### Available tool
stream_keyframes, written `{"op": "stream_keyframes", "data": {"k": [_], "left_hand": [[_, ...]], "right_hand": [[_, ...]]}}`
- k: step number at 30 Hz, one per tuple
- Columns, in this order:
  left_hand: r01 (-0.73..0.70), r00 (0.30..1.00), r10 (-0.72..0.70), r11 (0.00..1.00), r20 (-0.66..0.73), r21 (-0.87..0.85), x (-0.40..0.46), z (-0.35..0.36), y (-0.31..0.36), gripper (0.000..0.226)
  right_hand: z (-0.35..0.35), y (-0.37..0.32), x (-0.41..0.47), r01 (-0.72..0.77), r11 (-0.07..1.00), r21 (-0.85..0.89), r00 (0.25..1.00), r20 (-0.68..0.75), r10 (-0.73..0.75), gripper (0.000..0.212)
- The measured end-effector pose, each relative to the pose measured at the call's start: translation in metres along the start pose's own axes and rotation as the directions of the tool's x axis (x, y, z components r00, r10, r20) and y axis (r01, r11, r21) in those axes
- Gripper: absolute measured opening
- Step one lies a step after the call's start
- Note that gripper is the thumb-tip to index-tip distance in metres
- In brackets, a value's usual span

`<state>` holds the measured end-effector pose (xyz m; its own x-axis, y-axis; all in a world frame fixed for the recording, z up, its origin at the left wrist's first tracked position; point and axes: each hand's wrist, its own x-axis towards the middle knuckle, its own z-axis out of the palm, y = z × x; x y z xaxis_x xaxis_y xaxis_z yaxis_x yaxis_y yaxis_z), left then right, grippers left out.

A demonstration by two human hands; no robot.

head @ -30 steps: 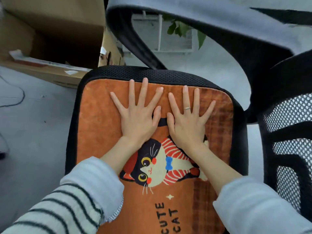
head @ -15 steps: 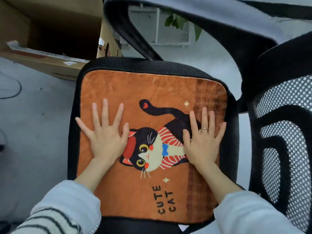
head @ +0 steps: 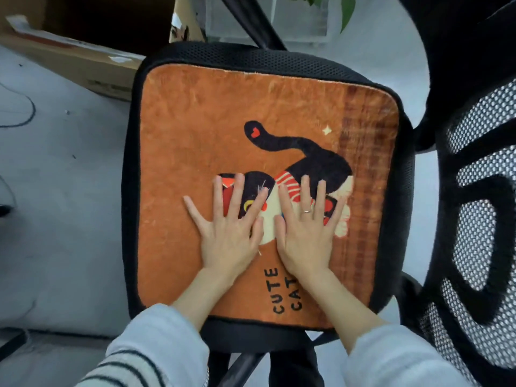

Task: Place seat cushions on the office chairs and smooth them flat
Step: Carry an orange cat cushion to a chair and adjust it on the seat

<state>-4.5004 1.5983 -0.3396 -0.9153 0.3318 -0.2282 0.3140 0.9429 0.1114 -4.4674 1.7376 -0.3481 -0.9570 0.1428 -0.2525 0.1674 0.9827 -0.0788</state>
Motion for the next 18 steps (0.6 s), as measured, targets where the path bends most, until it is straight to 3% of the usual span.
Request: {"op": "stream_keyframes", "data": {"k": [6, 12, 18], "left_hand": [[0.018, 0.998, -0.017, 0.999, -0.058, 0.029, 0.000, 0.012, -0.001, 0.051], [0.060, 0.997, -0.061, 0.998, 0.053, 0.017, -0.020, -0.002, -0.020, 0.053], [0.233, 0.969, -0.235, 0.972, 0.076, 0.023, -0.080, 0.002, -0.053, 0.055]], "right_hand": [[0.009, -0.001, 0.004, -0.001, 1.000, -0.031, 1.000, -0.023, 0.000, 0.054], [-0.003, 0.020, -0.013, 0.033, 0.999, 0.018, 0.999, -0.005, -0.033, 0.053], [0.000, 0.044, -0.070, -0.136, 0.991, 0.002, 0.990, 0.033, 0.136, 0.055]]}}
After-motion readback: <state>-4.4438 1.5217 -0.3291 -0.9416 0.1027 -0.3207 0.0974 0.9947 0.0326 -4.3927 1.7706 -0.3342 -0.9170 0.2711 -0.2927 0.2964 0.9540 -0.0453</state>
